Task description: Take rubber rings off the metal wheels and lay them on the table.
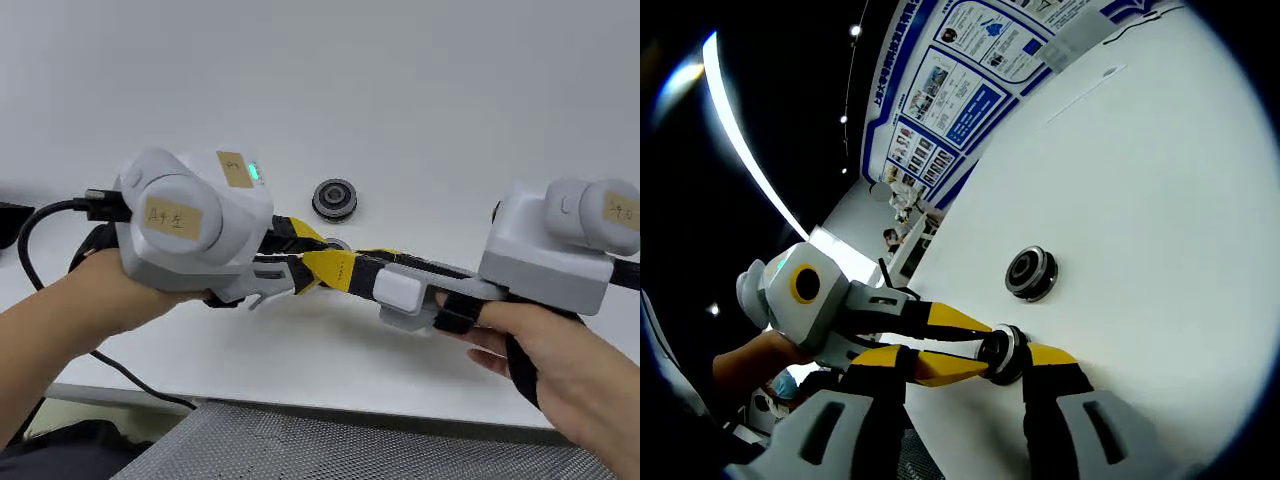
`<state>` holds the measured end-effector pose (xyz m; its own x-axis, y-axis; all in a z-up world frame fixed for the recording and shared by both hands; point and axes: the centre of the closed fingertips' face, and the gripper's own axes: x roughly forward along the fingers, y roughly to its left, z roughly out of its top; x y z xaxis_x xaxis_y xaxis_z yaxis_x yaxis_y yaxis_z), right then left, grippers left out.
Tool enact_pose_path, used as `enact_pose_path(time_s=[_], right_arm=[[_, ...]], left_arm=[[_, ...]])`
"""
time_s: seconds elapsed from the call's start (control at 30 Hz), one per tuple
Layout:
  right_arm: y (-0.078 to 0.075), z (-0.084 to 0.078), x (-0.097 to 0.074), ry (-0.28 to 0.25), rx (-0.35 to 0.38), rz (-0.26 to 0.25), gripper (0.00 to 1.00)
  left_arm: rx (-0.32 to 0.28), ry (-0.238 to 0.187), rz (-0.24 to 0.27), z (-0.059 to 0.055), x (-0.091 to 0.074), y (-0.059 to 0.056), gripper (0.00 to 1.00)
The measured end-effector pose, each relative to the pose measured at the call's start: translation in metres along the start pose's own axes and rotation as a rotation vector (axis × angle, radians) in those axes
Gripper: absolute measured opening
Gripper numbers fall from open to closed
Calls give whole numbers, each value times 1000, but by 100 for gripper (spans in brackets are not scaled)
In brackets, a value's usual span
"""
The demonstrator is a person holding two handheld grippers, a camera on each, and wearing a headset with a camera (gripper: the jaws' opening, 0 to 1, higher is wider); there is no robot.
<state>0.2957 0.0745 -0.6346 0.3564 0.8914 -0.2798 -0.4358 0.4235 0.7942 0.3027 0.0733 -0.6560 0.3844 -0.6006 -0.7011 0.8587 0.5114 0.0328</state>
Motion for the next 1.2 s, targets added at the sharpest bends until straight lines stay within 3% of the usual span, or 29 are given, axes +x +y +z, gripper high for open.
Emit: enact_pose_path(time_s=[0.37,0.63,0.77,0.9,0.97,1.2], right_arm=[[-3,-1,0,7,40,-2,45],[-9,0,-4,0,59,-15,36],[-18,-1,-4,4,71,-44,27],[-29,0,-4,-2,84,-88,8],[-32,0,-4,4,60,-103,5],[-31,-1,-4,5,79,-124,2]], left_arm=[[0,0,0,0,0,0,12],[-1,-1,0,0,0,0,12],[-1,-3,0,0,-1,0,12],[-2,-3,0,1,-1,-1,12],[0,-3,0,1,-1,-2,12],[-2,-4,1,2,-1,-3,12]])
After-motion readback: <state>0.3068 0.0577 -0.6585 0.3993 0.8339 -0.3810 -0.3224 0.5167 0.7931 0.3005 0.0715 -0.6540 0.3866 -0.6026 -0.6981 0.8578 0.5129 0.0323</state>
